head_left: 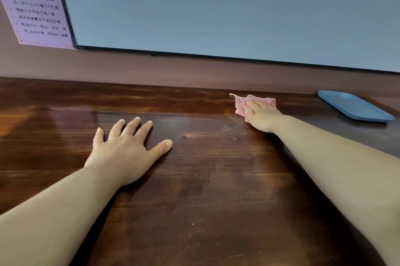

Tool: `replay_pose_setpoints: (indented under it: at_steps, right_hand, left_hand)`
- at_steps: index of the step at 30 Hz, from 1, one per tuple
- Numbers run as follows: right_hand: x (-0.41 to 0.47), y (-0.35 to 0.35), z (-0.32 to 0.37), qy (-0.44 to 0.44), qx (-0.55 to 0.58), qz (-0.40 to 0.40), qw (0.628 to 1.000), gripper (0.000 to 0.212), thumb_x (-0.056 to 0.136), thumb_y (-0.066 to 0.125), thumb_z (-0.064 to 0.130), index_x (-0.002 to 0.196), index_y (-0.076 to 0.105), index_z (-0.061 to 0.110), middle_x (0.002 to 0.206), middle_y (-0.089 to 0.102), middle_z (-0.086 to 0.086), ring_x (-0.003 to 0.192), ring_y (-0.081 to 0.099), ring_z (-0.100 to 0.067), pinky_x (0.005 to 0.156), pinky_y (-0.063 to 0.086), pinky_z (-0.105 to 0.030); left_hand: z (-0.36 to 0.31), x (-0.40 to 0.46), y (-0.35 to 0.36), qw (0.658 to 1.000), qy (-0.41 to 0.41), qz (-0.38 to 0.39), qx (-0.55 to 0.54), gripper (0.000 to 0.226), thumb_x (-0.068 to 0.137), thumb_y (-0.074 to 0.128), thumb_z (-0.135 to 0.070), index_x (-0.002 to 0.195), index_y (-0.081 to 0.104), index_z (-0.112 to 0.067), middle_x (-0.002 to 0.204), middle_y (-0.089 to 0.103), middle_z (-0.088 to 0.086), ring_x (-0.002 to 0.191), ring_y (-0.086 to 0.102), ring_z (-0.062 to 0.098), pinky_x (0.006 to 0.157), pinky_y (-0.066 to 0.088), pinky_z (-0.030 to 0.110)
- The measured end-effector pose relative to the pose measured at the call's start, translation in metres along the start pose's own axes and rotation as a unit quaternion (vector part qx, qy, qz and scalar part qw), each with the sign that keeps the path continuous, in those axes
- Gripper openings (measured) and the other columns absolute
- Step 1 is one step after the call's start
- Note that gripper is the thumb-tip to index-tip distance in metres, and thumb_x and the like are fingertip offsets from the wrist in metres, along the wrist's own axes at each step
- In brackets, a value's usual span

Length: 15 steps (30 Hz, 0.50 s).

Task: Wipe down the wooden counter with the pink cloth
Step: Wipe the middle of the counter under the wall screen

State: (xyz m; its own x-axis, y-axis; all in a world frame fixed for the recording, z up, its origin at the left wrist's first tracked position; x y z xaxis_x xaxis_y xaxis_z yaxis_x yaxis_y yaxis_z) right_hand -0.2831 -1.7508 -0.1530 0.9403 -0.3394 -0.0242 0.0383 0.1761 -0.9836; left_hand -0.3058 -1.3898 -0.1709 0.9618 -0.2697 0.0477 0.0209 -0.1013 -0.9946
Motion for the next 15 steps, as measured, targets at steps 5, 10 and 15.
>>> replay_pose_setpoints:
  at_steps: [5,10,15]
  right_hand:
    - [-0.024,0.012,0.007,-0.054,-0.011,0.036,0.998,0.057,0.107,0.006,0.045,0.162,0.014,0.031,0.165,0.021,0.004,0.152,0.018,-0.021,0.125,0.012,-0.041]
    - [-0.013,0.004,0.015,-0.051,0.009,0.019,0.998,0.056,0.108,0.009,0.043,0.155,0.035,0.025,0.154,0.04,0.003,0.148,0.027,-0.023,0.123,0.017,-0.041]
    - [-0.02,0.008,0.028,-0.045,-0.008,0.032,0.998,0.055,0.106,0.011,0.037,0.16,0.02,0.032,0.162,0.027,0.004,0.151,0.013,-0.026,0.123,0.014,-0.044]
  left_hand:
    - [0.0,0.003,0.003,1.0,-0.003,0.008,-0.002,0.101,0.064,-0.005,-0.093,0.152,0.002,-0.043,0.161,-0.001,-0.013,0.148,-0.004,0.017,0.118,0.001,0.053]
    - [0.001,0.003,0.002,1.0,0.001,-0.003,0.001,0.102,0.063,-0.005,-0.093,0.151,0.004,-0.043,0.161,0.001,-0.013,0.148,-0.003,0.016,0.118,0.002,0.053]
    - [0.001,0.002,0.001,1.0,-0.002,-0.002,-0.005,0.101,0.064,-0.004,-0.093,0.151,0.004,-0.043,0.161,0.001,-0.014,0.148,-0.003,0.016,0.118,0.001,0.052]
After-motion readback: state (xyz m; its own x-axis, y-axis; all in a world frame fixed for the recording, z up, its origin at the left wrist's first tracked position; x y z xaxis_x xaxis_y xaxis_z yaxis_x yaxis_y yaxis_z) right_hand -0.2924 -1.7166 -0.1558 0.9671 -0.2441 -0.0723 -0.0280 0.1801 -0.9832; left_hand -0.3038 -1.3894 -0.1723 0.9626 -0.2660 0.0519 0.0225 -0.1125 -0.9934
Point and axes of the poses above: each hand's wrist, its own x-axis towards the middle knuckle, its own y-axis out of the palm, z = x × y, the point moved 3 cm from there along x, towards the middle knuckle
